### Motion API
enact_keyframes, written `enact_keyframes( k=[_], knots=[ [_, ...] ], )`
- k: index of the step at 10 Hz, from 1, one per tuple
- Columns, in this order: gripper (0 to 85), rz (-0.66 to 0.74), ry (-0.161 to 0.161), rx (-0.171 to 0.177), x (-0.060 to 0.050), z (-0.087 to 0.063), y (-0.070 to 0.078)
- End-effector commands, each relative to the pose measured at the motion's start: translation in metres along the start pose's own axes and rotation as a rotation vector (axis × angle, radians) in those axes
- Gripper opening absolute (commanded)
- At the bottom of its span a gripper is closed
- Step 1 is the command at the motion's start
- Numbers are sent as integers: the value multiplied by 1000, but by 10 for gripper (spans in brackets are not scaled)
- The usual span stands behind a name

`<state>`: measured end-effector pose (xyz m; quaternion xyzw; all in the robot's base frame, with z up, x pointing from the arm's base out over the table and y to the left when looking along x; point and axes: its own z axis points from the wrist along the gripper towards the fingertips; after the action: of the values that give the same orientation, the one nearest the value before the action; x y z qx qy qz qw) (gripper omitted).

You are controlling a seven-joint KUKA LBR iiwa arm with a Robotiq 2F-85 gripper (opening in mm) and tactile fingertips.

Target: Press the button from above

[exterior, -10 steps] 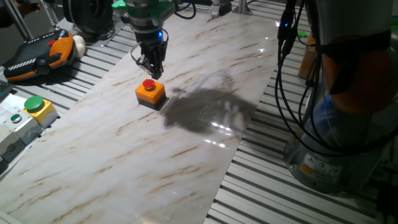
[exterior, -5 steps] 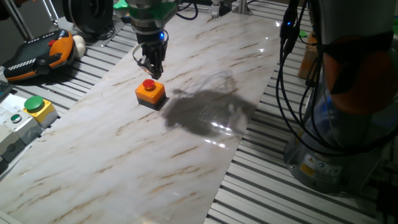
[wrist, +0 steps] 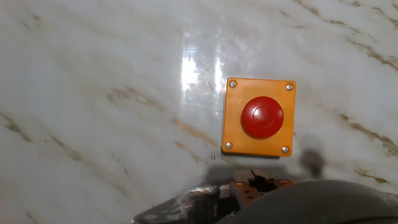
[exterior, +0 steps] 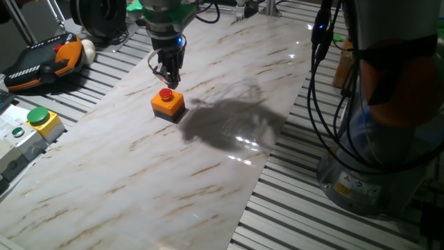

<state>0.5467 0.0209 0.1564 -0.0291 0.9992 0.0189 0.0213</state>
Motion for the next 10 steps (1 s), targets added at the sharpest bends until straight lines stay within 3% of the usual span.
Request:
enact_keyframes(
  k=[1,6,10],
  knots=[
    [7,3,0,-1,-3,3,0],
    [7,9,5,6,-19,16,-4],
    [7,4,2,11,-25,27,-6]
  ],
)
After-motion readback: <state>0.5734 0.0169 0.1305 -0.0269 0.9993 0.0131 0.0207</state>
